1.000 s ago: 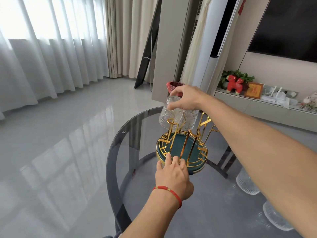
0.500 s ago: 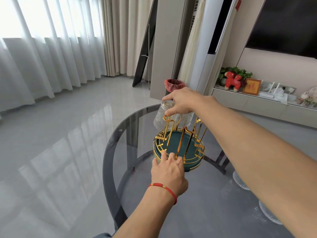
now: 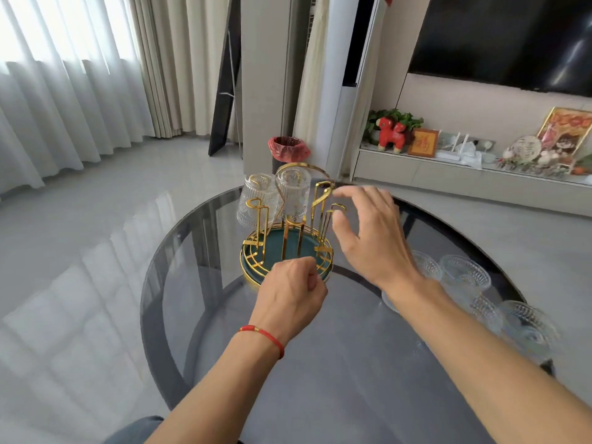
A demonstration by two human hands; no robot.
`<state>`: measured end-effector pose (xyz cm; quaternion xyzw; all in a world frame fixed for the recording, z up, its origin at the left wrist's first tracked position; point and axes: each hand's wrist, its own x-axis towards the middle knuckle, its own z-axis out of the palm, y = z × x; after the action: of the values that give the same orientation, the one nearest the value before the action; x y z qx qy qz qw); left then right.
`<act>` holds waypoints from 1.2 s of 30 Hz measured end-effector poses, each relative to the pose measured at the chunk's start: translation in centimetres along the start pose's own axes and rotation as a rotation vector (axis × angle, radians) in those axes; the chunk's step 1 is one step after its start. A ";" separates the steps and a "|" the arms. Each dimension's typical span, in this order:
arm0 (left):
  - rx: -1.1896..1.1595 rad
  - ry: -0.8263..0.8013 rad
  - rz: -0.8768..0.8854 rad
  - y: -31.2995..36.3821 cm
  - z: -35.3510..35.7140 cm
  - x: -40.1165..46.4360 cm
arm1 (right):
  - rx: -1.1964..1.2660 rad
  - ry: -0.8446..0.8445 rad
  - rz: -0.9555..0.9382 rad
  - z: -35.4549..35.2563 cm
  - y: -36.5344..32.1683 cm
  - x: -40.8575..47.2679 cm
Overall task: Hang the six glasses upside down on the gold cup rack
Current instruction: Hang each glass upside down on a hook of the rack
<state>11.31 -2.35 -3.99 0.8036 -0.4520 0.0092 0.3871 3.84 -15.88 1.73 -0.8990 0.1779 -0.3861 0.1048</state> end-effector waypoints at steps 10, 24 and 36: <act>-0.023 -0.097 0.059 1.5 2.5 -2.3 | -0.549 -0.218 0.250 -4.1 5.4 -10.0; -0.174 -0.221 -0.050 1.9 3.8 -3.2 | -0.288 -0.169 0.050 -3.7 4.0 -11.0; -0.271 -0.088 -0.051 2.9 4.0 -3.3 | 0.353 -0.058 0.307 -5.8 3.6 -11.4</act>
<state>5.90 -3.34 -6.22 0.7546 -0.4453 -0.0970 0.4721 -8.54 -14.93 -3.02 -0.8398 0.2392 -0.3650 0.3229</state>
